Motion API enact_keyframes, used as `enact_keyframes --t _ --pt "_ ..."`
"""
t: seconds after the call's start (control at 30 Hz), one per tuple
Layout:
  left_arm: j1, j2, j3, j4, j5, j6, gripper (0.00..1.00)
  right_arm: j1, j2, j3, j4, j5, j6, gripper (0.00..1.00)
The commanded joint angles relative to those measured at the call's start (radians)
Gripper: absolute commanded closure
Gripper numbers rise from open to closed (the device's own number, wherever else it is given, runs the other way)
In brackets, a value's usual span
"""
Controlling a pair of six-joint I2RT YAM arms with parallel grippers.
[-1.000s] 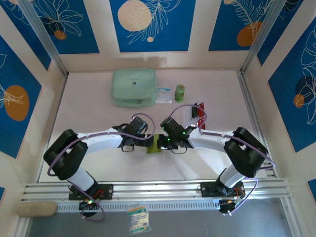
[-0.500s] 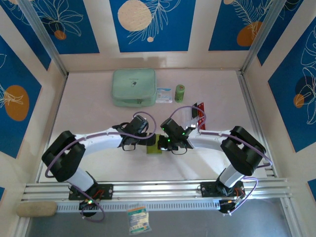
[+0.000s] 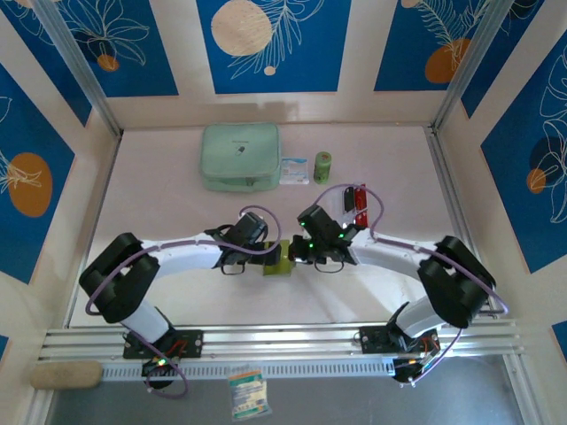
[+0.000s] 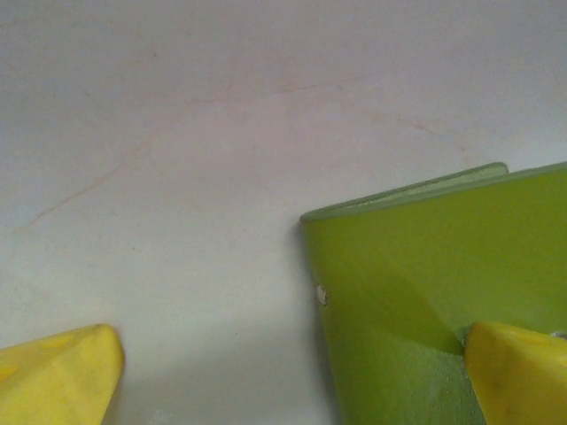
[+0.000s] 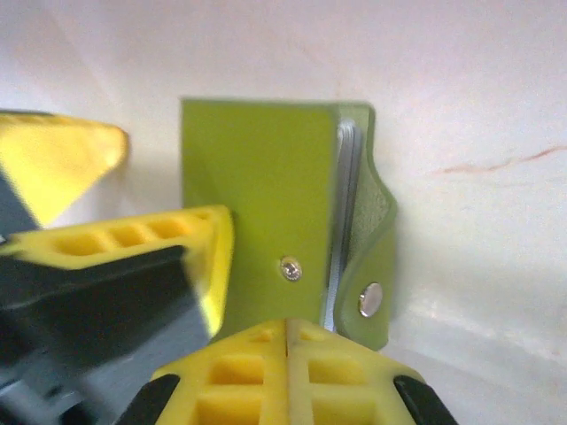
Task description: Put the credit cards into the card holder
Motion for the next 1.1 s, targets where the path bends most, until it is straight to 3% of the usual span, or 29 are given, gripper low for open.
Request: enact_keyframes --t 0.0,0.13,0.33,0.47,0.87,1.07 --pt "-0.016 0.031 -0.005 -0.022 -0.025 -0.010 0.00 -0.037 -0.046 0.003 -0.095 0.032 -0.025 0.95" --pt "-0.027 0.048 0.010 -0.054 -0.062 -0.002 0.00 -0.058 -0.037 0.020 -0.141 0.050 -0.051 0.93" --pt "-0.043 0.068 0.025 -0.103 -0.117 -0.009 0.00 -0.044 0.006 0.051 -0.161 0.051 -0.073 0.73" --pt "-0.046 0.077 0.022 -0.106 -0.124 -0.015 0.00 -0.018 0.038 0.079 -0.162 0.056 -0.075 0.67" --pt "-0.047 0.073 0.026 -0.109 -0.132 -0.018 0.00 -0.002 0.139 0.135 -0.168 0.080 -0.083 0.67" --pt "-0.048 0.074 0.026 -0.111 -0.131 -0.017 0.00 -0.013 0.136 0.134 -0.172 0.088 -0.088 0.81"
